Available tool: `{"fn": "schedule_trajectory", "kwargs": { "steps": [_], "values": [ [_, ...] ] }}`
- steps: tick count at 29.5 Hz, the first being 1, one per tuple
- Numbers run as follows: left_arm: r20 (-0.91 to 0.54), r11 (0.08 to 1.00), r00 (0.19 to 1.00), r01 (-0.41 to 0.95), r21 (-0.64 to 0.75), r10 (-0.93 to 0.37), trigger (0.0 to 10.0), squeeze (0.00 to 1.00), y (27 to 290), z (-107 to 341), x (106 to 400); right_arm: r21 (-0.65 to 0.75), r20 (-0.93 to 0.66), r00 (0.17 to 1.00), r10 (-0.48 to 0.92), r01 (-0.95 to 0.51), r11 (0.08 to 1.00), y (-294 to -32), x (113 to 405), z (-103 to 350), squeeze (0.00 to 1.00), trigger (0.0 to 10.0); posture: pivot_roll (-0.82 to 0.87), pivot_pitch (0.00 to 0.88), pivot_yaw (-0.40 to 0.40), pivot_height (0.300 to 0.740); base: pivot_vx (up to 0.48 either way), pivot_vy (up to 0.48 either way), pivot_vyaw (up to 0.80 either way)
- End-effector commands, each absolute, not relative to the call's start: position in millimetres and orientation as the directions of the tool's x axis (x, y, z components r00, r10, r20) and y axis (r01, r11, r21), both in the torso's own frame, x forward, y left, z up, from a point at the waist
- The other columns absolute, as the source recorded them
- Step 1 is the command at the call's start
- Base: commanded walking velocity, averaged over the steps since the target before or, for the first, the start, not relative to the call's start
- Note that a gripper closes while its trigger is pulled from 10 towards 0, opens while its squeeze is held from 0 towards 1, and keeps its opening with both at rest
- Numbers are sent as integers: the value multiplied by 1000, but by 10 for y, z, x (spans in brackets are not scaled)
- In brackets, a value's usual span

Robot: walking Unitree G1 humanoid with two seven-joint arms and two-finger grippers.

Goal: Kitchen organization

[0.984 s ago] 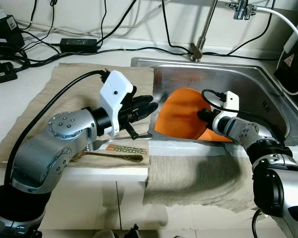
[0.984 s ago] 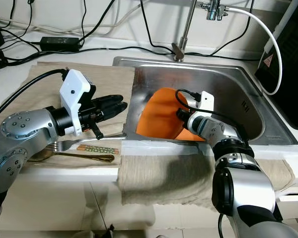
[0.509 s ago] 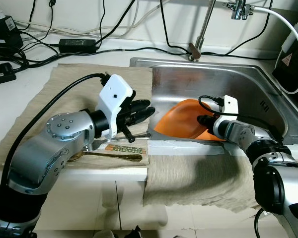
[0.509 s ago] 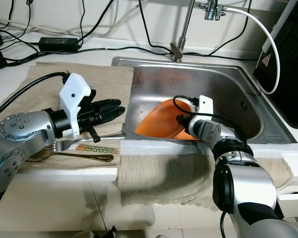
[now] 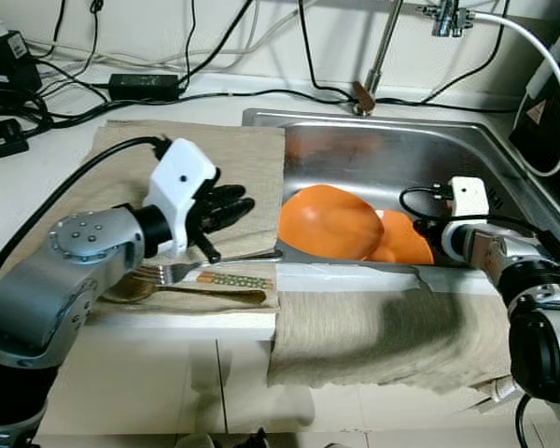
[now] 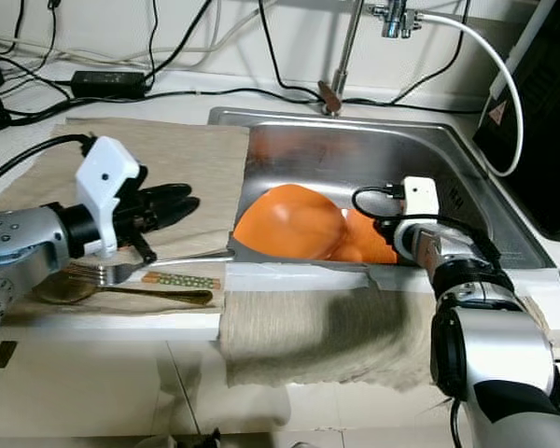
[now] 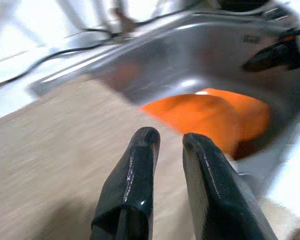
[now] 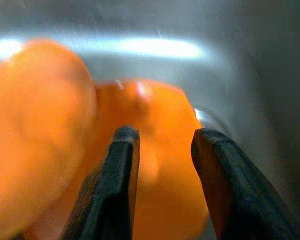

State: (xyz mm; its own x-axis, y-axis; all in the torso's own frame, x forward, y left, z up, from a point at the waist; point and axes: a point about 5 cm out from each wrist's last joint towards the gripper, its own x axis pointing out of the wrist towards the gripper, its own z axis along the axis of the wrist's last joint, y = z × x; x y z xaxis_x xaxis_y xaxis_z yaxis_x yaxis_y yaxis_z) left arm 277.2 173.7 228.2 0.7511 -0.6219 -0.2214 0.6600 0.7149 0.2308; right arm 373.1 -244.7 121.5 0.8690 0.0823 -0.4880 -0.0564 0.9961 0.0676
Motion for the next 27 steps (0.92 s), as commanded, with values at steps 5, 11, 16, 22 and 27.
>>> {"fn": "schedule_trajectory", "kwargs": {
  "steps": [5, 11, 16, 22, 27],
  "values": [
    [-142, 830, 876, 482, 281, -461, 10000, 0, 2178, 2451, 2766, 151, -142, 953, 268, -246, 957, -2312, 3935, 1868, 0, 10000, -5, 0, -106, 740, 0, 0, 0],
    [-43, 791, 825, 554, 260, -564, 10000, 0, 2311, 2641, 2528, 108, 140, 801, 582, -597, 795, -1860, 3672, 2252, 0, 10000, -8, 0, -106, 740, 0, 0, 0],
    [-200, 748, 831, 555, 364, -519, 10000, 0, 2489, 2515, 2469, -65, 111, 561, 820, -820, 569, -1347, 3362, 2263, 0, 10000, -17, 0, -98, 740, 0, 0, 0],
    [-197, 716, 784, 618, 323, -588, 10000, 0, 2507, 2501, 2350, -36, 50, 381, 923, -923, 383, -986, 3234, 2148, 1000, 10000, -17, 0, -99, 740, 0, 0, 0],
    [-248, 696, 756, 655, 295, -606, 10000, 0, 2529, 2432, 2252, -30, -57, 280, 958, -960, 279, -794, 3237, 1996, 1000, 10000, -13, 0, -113, 740, 0, 0, 0]
  ]
}}
